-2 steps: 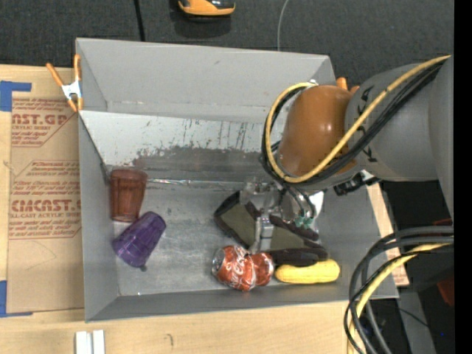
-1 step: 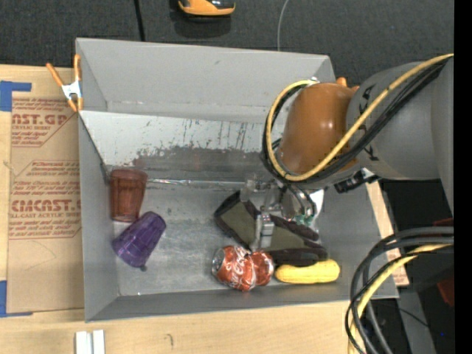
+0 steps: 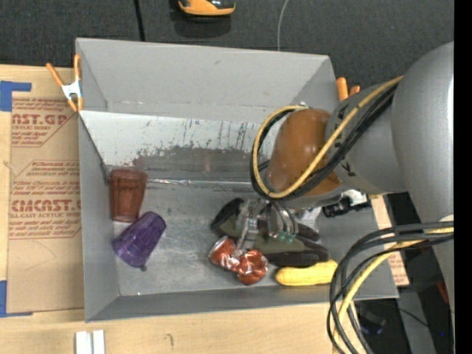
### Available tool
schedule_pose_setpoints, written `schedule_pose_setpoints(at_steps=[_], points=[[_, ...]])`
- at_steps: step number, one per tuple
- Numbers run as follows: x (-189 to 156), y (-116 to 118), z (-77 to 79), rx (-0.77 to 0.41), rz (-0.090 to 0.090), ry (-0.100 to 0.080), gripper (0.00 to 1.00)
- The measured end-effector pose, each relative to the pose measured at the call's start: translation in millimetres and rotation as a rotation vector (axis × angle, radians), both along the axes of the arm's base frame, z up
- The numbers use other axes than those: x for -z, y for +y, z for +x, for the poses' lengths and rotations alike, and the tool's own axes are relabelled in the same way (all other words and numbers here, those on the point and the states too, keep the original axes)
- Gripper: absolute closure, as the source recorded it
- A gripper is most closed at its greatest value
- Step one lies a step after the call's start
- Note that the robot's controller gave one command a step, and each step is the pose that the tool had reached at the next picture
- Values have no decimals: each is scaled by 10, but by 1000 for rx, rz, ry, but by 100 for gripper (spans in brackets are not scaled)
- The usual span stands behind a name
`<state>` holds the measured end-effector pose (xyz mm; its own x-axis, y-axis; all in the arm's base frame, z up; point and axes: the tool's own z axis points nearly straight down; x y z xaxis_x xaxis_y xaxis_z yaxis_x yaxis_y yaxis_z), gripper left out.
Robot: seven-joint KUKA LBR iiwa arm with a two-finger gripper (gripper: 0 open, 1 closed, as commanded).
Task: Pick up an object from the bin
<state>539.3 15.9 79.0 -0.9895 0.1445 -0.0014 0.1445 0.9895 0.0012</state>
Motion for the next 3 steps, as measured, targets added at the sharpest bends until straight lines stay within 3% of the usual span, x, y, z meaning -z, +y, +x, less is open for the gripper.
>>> schedule_pose_setpoints(at_steps=[1, 2, 3], points=[[0, 0, 0, 0, 0, 0, 100], [-416, 72, -35, 3, -1, 9, 100], [-878, 107, -12, -4, 0, -4, 100]])
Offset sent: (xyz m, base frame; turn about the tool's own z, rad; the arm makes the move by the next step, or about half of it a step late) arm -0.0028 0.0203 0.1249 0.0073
